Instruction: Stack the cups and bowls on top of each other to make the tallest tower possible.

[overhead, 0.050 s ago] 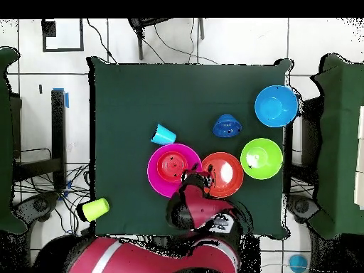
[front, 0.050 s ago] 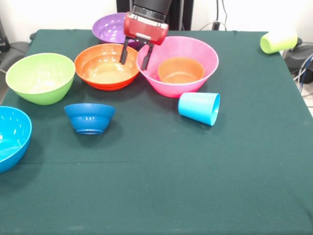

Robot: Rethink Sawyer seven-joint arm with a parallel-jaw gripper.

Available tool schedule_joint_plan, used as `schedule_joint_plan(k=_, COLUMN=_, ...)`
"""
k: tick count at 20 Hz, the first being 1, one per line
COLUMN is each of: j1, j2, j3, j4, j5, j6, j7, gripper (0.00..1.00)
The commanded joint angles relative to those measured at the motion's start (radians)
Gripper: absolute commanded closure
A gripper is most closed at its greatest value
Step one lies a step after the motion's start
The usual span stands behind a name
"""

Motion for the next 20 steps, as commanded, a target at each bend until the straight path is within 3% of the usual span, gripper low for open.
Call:
schedule_joint_plan(k=1, j1=-0.057, j2=-0.002, j3=0.134, j4=-0.057, j5=-0.056, j6=0.044, j7=0.117, gripper=0.0)
schedule_joint_plan(k=4, j1=-0.055, j2=-0.005, j3=0.122, j4=-0.062, j5=-0.014, j6=0.061, j7=0.131, gripper=0.0)
schedule_joint_plan(k=7, j1=-0.091, j2=-0.002, j3=0.144, j4=-0.096, j5=-0.03, j6=0.079, j7=0.118, gripper=0.0)
schedule_joint_plan(k=10, j1=-0.17, j2=-0.067, j3=0.225, j4=-0.097, j5=-0.094, j6=0.168, j7=0.093, gripper=0.0)
schedule_joint_plan(k=13, j1=-0.212, j2=-0.15, j3=0.284, j4=-0.09, j5=-0.101, j6=0.291, j7=0.052, gripper=0.0)
schedule_joint_plan(k=20, j1=-0.224, j2=-0.201, j3=0.307, j4=-0.105, j5=-0.097, j6=0.38, j7=0.008, gripper=0.0)
